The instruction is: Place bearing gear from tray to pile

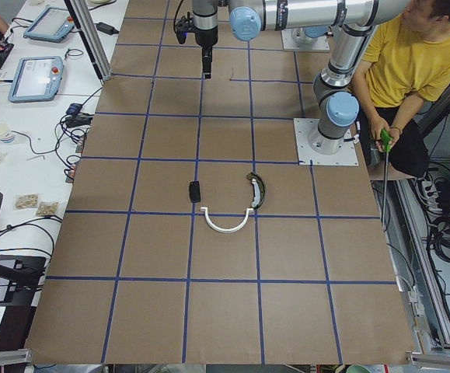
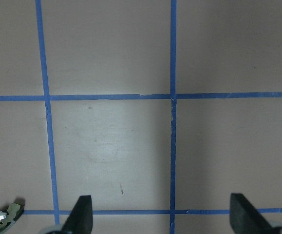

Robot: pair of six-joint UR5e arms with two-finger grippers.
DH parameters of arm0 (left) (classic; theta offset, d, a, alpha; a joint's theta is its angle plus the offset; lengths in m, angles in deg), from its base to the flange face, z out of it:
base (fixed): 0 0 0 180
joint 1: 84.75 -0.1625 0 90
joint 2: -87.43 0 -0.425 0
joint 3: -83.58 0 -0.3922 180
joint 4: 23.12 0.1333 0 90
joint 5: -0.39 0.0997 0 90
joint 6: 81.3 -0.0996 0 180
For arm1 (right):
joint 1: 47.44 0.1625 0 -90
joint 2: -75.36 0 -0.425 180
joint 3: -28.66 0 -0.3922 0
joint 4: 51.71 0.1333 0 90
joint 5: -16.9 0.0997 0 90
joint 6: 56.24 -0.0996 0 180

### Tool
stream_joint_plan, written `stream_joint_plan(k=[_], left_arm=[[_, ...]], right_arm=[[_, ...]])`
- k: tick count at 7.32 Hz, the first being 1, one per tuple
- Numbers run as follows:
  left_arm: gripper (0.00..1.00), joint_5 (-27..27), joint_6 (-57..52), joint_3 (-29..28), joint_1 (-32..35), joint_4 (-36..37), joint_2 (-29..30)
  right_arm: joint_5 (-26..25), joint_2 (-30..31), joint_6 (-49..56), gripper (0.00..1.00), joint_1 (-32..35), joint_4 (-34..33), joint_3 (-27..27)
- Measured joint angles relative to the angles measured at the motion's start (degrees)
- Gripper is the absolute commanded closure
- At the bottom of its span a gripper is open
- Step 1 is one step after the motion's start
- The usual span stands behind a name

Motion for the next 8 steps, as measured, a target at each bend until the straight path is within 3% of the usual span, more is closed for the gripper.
stream_joint_plan(k=[3,6,8], left_arm=[[0.00,-0.8,0.0,0.0,0.0,-0.5,-0.3],[0.00,0.1,-0.1,0.0,-0.3,-0.4,-0.3],[0.00,0.2,-0.1,0.0,-0.4,-0.4,-0.3]], right_arm=[[-0.4,-2.5,-3.1,0.00,-0.1,-0.2,0.5],[-0.2,-5.4,-8.5,0.00,-1.2,-7.3,2.0],[-0.3,-6.9,-2.7,0.00,-11.3,-8.8,2.8]])
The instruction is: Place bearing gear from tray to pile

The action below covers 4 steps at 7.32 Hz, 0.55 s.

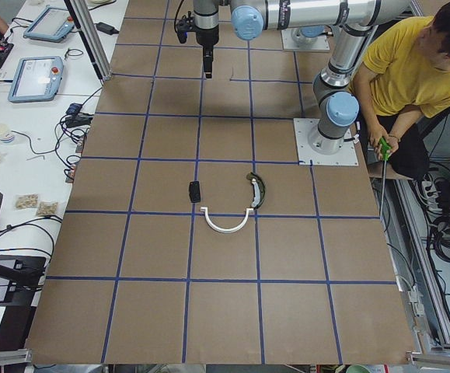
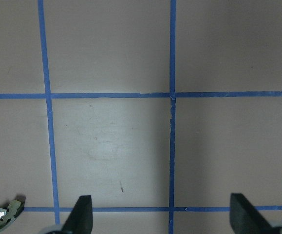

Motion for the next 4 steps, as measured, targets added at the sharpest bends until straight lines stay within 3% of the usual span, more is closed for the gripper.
stream_joint_plan(k=[2,4], left_arm=[[0.00,0.0,0.0,0.0,0.0,0.0,0.0],[0.00,0.0,0.0,0.2,-0.1,0.0,0.1]], right_arm=[[-0.2,-2.1,14.6,0.00,-15.1,-1.7,0.3],[-1.8,-8.1,31.1,0.00,-28.4,-11.1,0.3]])
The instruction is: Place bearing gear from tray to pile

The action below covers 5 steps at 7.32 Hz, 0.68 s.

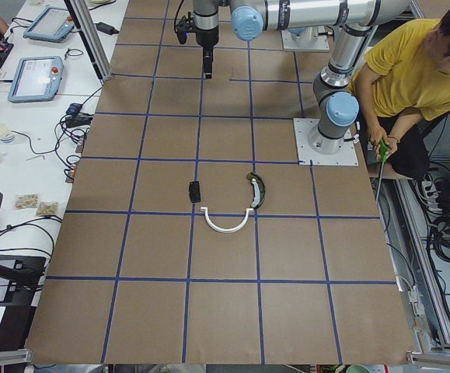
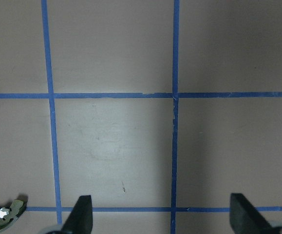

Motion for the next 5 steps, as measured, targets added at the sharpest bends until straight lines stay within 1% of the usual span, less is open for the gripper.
stream_joint_plan(k=[1,2,3,5], left_arm=[[0.00,0.0,0.0,0.1,0.0,0.0,0.0],[0.00,0.0,0.0,0.2,0.0,0.0,0.0],[0.00,0.1,0.0,0.3,0.0,0.1,0.0],[0.00,0.1,0.0,0.4,0.1,0.2,0.0]], right_arm=[[-1.0,-3.7,8.3,0.00,-5.0,-6.5,0.0],[-1.4,-8.0,13.6,0.00,-8.5,-11.1,-0.1],[-1.6,-12.0,17.1,0.00,-10.6,-14.4,-0.2],[-1.9,-15.5,23.9,0.00,-11.8,-17.2,0.0]])
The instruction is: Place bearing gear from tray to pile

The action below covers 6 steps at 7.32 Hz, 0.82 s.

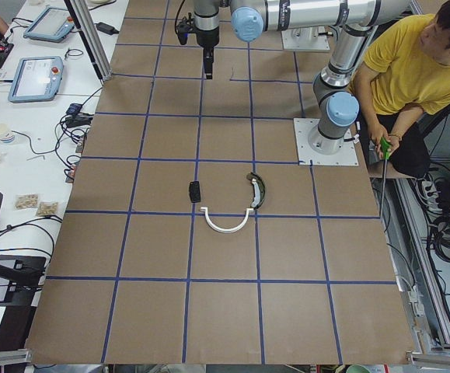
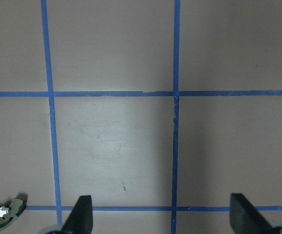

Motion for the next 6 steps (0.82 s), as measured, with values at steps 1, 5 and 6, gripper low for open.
stream_joint_plan(k=[1,5,6], left_arm=[[0.00,0.0,0.0,0.1,0.0,0.1,0.0],[0.00,-0.1,0.0,0.3,0.0,0.2,0.0],[0.00,-0.1,0.0,0.3,0.0,0.2,0.0]], right_arm=[[0.0,-1.0,3.5,0.00,-0.1,-0.1,0.0],[-6.7,-3.6,12.9,0.15,-1.6,-0.1,0.0],[-8.2,-4.3,13.5,0.15,-1.8,0.0,0.0]])
